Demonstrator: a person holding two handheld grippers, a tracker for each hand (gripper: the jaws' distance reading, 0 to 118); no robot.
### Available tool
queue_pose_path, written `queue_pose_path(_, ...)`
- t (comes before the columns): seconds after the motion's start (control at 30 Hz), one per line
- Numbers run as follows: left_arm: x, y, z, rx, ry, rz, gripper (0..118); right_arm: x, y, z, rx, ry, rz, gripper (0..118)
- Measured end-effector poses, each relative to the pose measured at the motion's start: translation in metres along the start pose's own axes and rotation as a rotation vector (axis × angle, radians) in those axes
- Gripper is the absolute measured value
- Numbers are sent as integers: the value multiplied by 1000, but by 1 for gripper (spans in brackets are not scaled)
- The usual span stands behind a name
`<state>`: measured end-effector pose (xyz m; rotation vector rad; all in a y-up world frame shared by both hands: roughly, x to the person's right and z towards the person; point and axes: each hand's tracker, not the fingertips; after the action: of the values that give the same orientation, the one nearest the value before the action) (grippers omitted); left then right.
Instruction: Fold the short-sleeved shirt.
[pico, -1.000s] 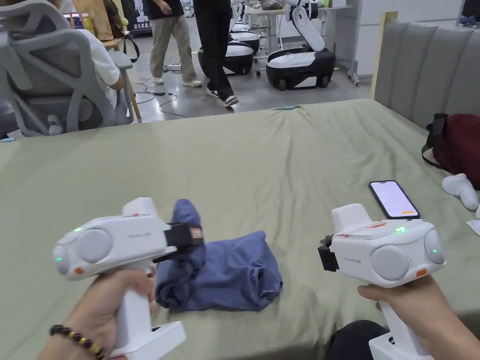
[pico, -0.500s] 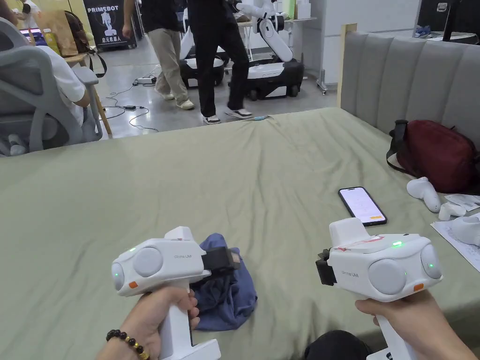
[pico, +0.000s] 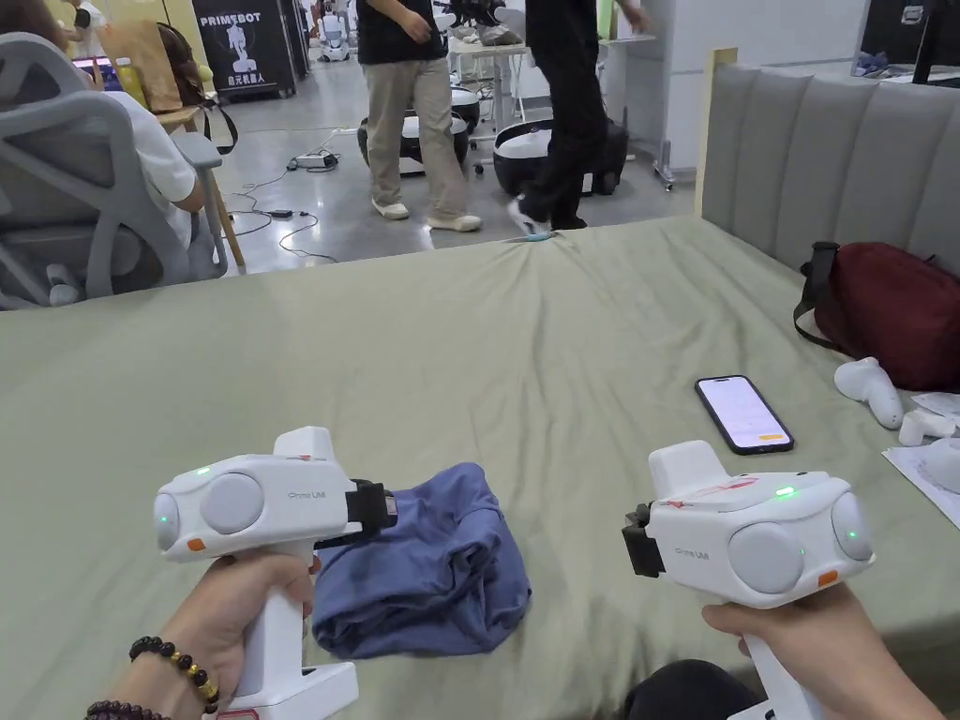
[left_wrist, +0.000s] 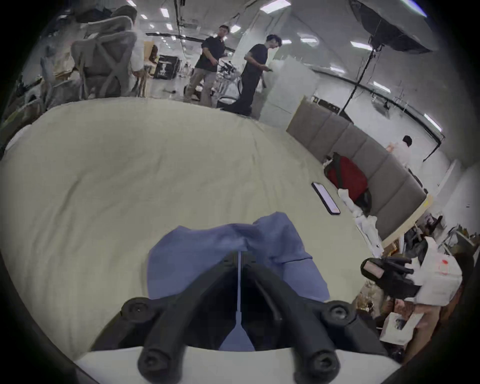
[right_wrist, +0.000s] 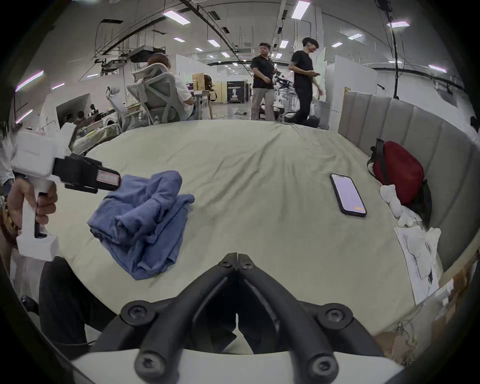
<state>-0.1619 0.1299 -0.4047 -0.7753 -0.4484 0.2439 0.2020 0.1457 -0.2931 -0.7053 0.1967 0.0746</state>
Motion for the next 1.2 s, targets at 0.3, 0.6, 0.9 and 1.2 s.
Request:
queue_pose_path(0.3, 55, -31, -75, -212, -105, -125, 0, 14, -1, 4, -4, -13, -15, 0)
queue_pose_path(0.6, 52, -24, -56, -161, -120, -33, 0, 25, -6, 5, -16, -31, -33, 0)
queue_pose_path(0.9, -4, -20, 48, 61, -58, 45, 0, -27, 44, -14, 38, 121, -3, 0)
queue_pose_path(1.2, -54, -45, 91, 80, -10, 180, 9, -77, 42, -110, -159, 258, -107, 0)
